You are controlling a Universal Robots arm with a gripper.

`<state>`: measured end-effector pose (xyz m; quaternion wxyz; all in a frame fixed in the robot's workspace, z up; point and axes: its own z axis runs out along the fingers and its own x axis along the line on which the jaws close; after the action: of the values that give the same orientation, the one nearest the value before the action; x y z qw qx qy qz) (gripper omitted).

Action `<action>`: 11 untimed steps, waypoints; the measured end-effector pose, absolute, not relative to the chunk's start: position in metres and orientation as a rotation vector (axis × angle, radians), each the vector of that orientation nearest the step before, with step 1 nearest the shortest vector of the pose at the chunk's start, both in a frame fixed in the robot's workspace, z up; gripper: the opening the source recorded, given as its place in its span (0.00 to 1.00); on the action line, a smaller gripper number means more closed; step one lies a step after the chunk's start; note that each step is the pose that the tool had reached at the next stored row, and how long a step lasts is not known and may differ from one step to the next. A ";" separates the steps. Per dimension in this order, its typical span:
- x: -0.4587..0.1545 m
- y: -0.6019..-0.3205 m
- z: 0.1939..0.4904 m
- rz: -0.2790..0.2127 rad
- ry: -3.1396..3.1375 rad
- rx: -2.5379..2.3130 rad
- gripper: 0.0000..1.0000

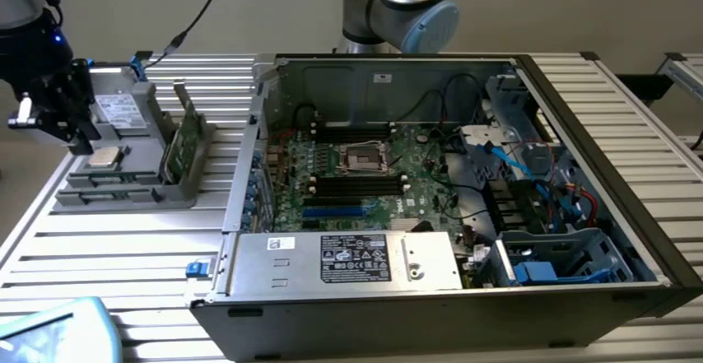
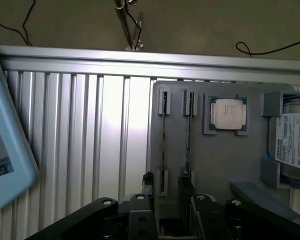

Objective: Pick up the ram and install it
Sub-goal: 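Pick up the ram and move it above insertion slot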

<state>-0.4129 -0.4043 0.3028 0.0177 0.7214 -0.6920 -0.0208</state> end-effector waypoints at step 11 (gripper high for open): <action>-0.413 -0.406 0.283 -0.064 -2.135 2.255 0.33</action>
<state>-0.4129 -0.4056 0.2827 0.0177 0.7259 -0.6873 -0.0207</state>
